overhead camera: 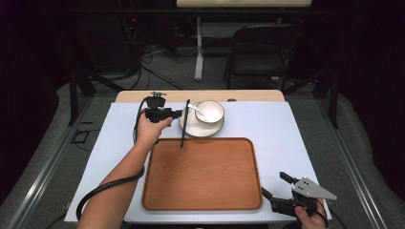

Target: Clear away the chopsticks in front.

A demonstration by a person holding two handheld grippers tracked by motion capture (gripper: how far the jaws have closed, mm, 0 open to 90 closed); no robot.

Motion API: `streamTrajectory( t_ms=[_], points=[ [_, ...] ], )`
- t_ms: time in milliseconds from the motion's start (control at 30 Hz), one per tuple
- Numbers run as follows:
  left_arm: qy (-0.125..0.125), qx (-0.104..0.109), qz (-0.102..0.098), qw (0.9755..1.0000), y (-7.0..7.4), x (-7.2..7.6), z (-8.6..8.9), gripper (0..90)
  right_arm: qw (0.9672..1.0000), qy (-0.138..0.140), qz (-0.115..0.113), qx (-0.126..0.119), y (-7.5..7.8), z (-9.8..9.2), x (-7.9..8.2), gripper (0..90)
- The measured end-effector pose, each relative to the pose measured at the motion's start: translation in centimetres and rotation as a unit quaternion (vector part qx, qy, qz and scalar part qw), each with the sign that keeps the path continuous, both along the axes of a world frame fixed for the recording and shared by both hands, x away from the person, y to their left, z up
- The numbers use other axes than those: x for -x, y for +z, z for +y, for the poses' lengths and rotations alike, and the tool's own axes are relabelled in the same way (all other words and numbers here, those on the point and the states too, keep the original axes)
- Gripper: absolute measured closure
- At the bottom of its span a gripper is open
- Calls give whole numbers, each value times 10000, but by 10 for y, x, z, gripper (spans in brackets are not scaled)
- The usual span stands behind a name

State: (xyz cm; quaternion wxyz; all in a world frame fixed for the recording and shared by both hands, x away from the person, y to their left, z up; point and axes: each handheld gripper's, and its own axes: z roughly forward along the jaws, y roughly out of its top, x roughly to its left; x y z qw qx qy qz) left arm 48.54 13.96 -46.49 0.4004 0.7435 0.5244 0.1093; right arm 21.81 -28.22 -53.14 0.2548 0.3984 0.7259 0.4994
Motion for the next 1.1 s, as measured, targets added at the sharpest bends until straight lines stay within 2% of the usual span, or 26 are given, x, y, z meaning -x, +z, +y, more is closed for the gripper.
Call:
streamTrajectory(
  t_ms=[67,133,233,267,300,467,867,900,1100],
  points=[
    [1,5,25,10000,-2,-2,-2,529,10000,-7,6,-16,0,0,0,148],
    [24,-53,147,9999,-7,-9,-6,574,10000,-3,17,-39,0,0,0,148],
    [67,-7,210,9998,-12,-15,-11,623,10000,-2,10,-52,0,-1,0,148],
    [24,-38,268,9996,-14,-18,-11,634,10000,0,12,-54,0,-1,0,148],
    [69,-53,247,9997,-15,-19,-13,651,10000,5,12,-55,0,-1,0,148],
    [116,-152,460,9988,-25,-26,-19,717,10000,16,14,-57,0,-1,0,148],
    [224,-326,831,9958,-39,-34,-26,793,10000,16,20,-81,0,-2,0,148],
    [263,-313,925,9949,-40,-35,-27,805,10000,17,18,-83,0,-2,0,148],
    [316,-318,1012,9939,-42,-38,-28,819,10000,22,23,-84,0,-2,0,148]
  ],
)
